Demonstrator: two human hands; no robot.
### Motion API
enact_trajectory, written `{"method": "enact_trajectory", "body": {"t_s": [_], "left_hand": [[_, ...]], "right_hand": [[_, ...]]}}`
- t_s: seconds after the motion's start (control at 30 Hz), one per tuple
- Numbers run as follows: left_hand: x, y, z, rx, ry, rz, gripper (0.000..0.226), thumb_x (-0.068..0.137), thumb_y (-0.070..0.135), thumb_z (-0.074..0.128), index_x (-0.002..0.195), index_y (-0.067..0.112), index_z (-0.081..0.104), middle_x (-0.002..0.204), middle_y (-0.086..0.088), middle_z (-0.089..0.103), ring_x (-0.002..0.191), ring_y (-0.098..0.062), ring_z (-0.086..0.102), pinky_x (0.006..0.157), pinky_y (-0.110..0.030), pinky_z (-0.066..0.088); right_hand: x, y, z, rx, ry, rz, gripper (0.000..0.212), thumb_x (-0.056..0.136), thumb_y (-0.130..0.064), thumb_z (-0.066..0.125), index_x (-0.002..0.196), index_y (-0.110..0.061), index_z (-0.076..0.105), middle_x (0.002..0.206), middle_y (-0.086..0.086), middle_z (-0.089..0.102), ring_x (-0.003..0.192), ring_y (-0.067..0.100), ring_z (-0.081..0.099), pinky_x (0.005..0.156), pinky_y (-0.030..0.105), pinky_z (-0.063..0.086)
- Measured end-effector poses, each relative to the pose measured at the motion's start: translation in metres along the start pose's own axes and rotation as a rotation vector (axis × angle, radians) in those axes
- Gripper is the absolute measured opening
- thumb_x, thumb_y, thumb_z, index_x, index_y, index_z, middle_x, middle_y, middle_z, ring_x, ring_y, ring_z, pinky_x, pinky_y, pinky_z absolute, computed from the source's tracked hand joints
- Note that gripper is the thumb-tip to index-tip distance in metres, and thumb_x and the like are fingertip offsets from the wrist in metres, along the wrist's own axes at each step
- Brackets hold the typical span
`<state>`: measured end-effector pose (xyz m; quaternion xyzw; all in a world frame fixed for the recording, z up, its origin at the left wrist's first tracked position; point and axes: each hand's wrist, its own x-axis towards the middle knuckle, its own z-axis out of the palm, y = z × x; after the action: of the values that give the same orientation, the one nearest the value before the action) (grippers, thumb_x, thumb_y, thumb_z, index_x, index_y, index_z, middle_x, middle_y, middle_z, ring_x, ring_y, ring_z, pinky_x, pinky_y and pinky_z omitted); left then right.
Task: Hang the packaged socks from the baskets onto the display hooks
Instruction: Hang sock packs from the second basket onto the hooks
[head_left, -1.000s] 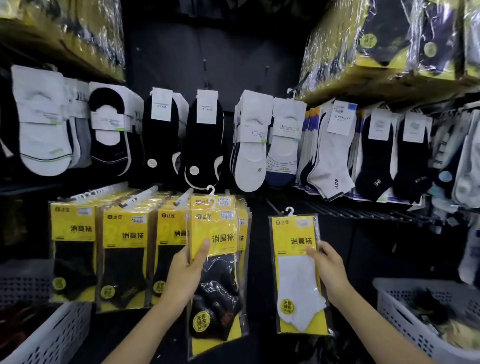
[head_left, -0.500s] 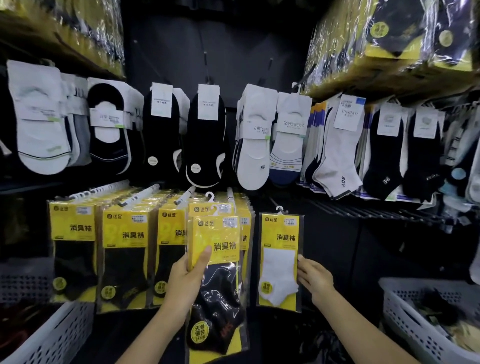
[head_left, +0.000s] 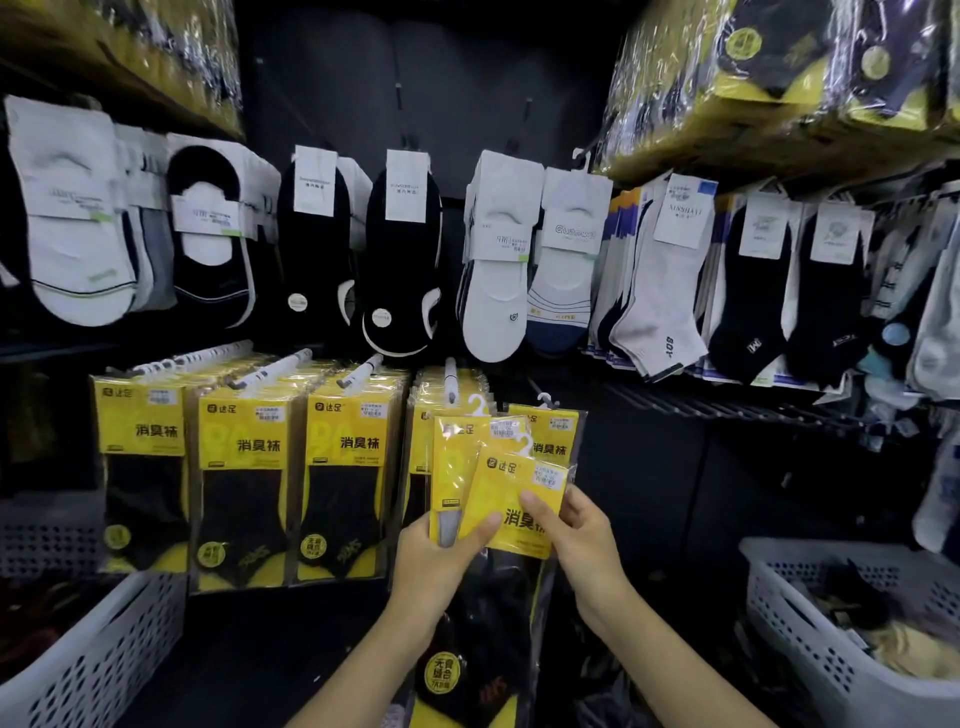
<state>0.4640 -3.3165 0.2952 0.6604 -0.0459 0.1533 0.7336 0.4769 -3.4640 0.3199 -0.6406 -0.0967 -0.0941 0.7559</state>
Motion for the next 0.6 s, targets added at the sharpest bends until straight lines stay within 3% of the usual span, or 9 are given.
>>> {"method": "enact_trajectory", "body": {"t_s": [0.07,0.17,0.27,0.4,0.53,0.6], "left_hand": [[0.002,0.000,0.001,0.021,-0.008,-0.008,0.032,0.069,0.051,0.070,0.087,0.024,0.072,0.080,0.010,0.074,0.075,-0.004,0.069,0.063,-0.014,0.049],[0.005,0.002,-0.004,0.053,0.024,0.026,0.034,0.082,0.051,0.055,0.060,0.026,0.060,0.050,0.010,0.056,0.047,-0.009,0.052,0.046,-0.010,0.036],[0.013,-0.001,-0.017,0.118,0.037,0.096,0.027,0.089,0.043,0.049,0.081,0.022,0.064,0.057,0.007,0.056,0.052,-0.010,0.050,0.047,-0.016,0.037],[0.026,-0.005,-0.039,0.184,0.065,0.175,0.045,0.091,0.041,0.047,0.092,-0.001,0.063,0.057,0.001,0.047,0.052,-0.013,0.043,0.049,-0.020,0.035],[0.032,-0.005,-0.049,0.212,0.092,0.207,0.023,0.095,0.031,0.047,0.086,0.019,0.065,0.049,0.012,0.055,0.044,0.002,0.047,0.046,-0.009,0.036],[0.034,-0.006,-0.052,0.206,0.092,0.214,0.020,0.096,0.030,0.048,0.086,0.026,0.065,0.059,0.010,0.063,0.054,0.001,0.054,0.050,-0.012,0.042]], "right_hand": [[0.001,0.004,-0.004,0.024,0.017,0.010,0.028,0.083,-0.020,0.069,0.110,-0.017,0.065,0.102,-0.004,0.074,0.095,0.011,0.070,0.072,0.019,0.056],[0.005,0.008,-0.015,0.049,0.042,0.040,0.024,0.087,-0.018,0.064,0.111,-0.018,0.065,0.102,-0.003,0.074,0.093,0.012,0.071,0.067,0.018,0.056],[0.016,0.007,-0.032,0.012,0.113,0.063,0.019,0.094,-0.015,0.055,0.109,-0.018,0.066,0.099,-0.001,0.075,0.089,0.014,0.072,0.065,0.020,0.055],[0.046,-0.006,-0.050,-0.031,0.233,0.041,0.019,0.097,-0.012,0.050,0.109,-0.013,0.064,0.102,0.004,0.071,0.088,0.017,0.067,0.074,0.028,0.052],[0.076,-0.021,-0.053,-0.134,0.227,-0.015,0.018,0.097,-0.009,0.051,0.111,-0.011,0.062,0.100,0.005,0.069,0.083,0.015,0.065,0.072,0.026,0.052],[0.087,-0.023,-0.047,-0.174,0.178,-0.023,0.018,0.097,-0.007,0.050,0.112,-0.009,0.061,0.101,0.006,0.068,0.083,0.015,0.064,0.074,0.025,0.053]]}}
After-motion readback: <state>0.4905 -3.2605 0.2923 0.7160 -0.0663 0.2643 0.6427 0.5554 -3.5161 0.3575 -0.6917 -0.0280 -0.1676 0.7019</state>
